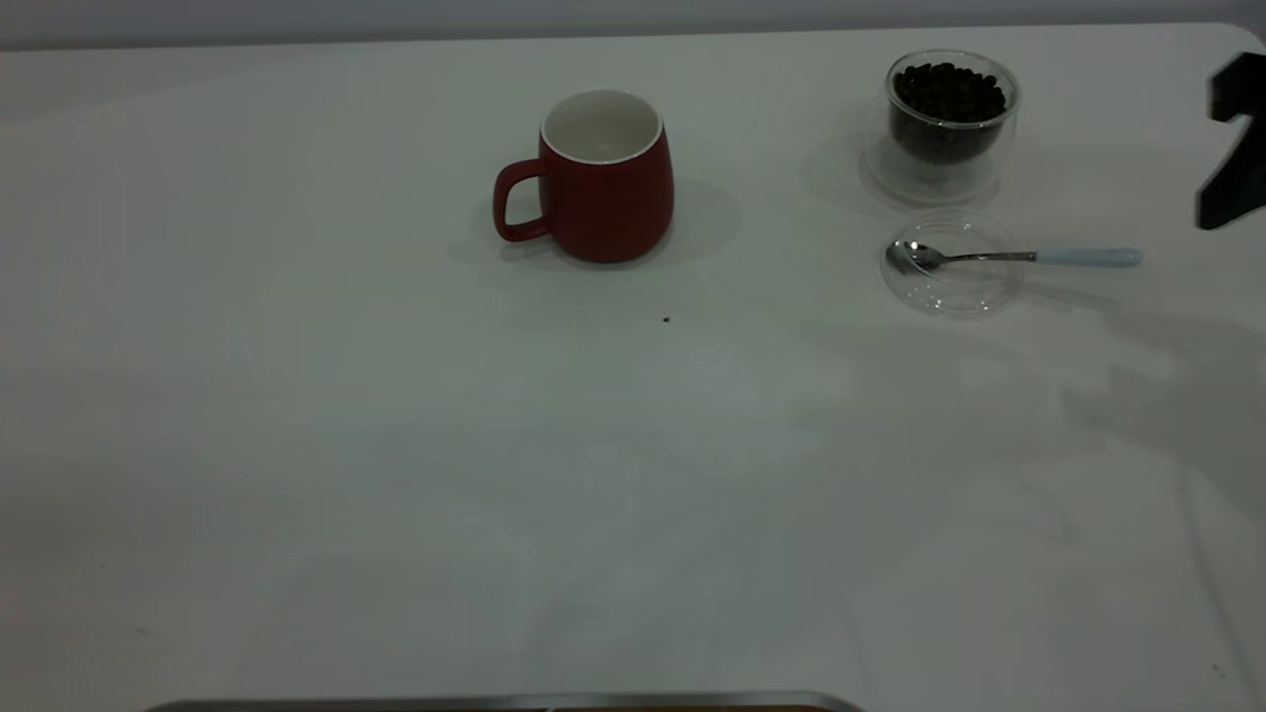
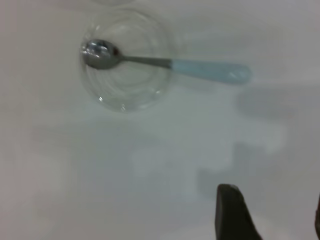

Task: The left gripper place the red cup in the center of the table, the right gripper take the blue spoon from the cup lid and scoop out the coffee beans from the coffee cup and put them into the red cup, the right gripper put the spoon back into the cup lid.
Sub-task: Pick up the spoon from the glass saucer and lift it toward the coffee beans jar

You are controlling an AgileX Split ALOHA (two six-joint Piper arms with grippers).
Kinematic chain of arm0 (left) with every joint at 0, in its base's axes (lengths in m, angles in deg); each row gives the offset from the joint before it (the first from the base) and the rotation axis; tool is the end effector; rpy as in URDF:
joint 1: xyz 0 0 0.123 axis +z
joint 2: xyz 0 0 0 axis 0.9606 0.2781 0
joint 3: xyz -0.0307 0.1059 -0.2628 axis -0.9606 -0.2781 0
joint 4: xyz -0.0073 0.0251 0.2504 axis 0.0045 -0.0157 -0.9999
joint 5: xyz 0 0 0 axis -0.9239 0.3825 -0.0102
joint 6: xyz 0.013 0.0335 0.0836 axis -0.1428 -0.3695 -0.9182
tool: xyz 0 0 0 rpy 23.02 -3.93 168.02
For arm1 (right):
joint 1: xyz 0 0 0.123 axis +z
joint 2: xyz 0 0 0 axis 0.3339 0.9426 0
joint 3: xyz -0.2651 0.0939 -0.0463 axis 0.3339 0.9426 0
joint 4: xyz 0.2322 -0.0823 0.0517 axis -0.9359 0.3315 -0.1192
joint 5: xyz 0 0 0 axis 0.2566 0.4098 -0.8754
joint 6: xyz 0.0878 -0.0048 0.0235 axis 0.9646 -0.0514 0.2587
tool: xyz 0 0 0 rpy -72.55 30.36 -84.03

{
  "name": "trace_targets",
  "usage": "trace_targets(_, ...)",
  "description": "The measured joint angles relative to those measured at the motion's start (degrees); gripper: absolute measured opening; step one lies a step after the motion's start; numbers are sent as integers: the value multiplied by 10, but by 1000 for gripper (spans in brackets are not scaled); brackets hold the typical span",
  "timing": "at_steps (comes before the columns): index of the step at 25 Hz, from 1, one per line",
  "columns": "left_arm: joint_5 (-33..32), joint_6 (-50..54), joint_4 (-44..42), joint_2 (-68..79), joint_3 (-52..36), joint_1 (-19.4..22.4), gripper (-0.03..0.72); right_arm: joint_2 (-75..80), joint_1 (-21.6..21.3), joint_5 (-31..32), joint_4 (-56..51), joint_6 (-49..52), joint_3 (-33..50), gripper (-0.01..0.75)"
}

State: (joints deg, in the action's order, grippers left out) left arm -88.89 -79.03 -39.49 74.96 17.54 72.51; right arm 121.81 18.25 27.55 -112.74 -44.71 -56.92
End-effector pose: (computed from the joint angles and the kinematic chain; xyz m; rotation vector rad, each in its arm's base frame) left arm -0.0090 0.0014 0.2688 0.0322 2.1425 0.0091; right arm 0.2999 0.0051 0.1041 0.2793 2.6797 0.2318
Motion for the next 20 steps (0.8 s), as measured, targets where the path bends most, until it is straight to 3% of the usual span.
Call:
trace_targets(4, 0, 0, 0, 0, 0, 0, 587, 89, -28, 81, -4, -24, -100, 421)
trace_targets(8, 0, 0, 0, 0, 0, 0, 587, 150, -53, 108, -31, -52, -165, 420)
trace_targets(15, 0, 0, 0, 0, 0, 0, 587, 165, -110, 111, -56, -106, -181, 421)
trace_targets(20, 0, 0, 0, 0, 0, 0, 587, 165, -120, 135, -59, -144, -181, 424)
